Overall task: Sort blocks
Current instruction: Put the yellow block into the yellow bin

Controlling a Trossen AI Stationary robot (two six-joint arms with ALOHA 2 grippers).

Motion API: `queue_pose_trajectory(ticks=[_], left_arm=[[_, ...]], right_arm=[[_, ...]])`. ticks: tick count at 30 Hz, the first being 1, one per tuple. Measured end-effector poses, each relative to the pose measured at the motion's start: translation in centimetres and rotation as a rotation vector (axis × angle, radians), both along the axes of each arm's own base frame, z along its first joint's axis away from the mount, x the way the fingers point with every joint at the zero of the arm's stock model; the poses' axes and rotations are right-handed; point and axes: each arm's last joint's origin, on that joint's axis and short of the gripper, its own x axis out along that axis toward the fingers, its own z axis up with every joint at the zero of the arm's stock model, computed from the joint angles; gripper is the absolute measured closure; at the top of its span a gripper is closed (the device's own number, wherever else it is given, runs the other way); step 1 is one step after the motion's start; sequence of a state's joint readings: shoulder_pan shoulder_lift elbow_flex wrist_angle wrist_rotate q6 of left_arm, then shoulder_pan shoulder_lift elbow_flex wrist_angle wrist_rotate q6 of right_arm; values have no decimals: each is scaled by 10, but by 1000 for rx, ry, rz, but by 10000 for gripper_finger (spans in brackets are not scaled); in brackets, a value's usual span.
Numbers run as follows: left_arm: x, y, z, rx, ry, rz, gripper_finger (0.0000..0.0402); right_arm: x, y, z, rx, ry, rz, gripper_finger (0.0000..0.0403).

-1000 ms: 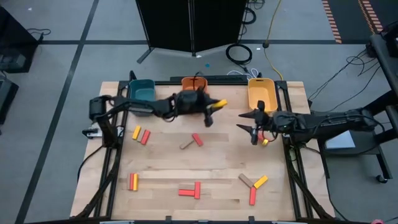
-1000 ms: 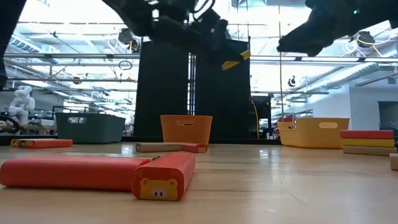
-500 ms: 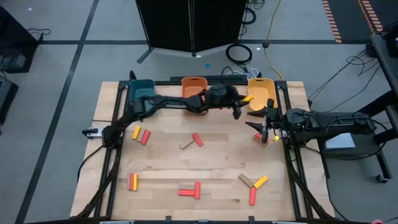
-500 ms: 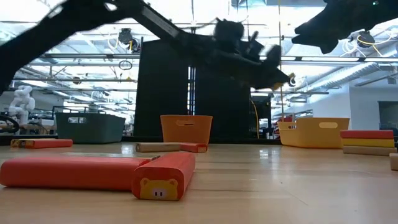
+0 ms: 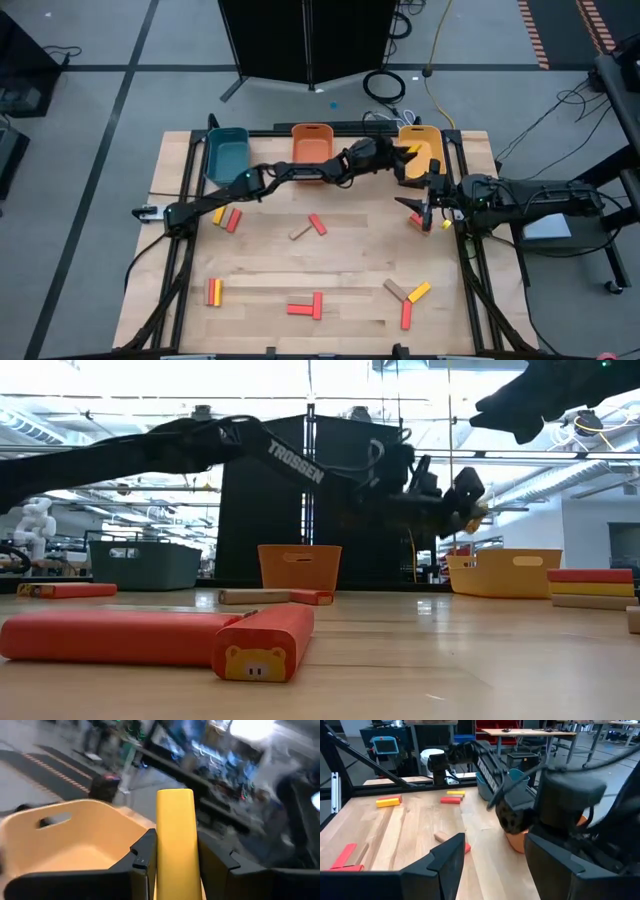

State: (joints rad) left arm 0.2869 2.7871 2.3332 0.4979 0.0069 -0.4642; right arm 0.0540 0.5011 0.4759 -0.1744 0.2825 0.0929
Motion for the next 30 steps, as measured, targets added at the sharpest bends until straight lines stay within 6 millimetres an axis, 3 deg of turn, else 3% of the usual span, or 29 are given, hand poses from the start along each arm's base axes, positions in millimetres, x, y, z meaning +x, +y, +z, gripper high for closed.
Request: queue_pose_trajectory(ticks=[8,18,30], left_arm=[[0,7,-5,-67,27,71,301],[3,-3,-5,-66,32,57,301],[4,-7,2,21,-20,49,301]], right_arm=[[1,0,3,2,-36,0,204],[1,0,3,-1,-36,1,204],[1,0,4,-1,-42,0,204]])
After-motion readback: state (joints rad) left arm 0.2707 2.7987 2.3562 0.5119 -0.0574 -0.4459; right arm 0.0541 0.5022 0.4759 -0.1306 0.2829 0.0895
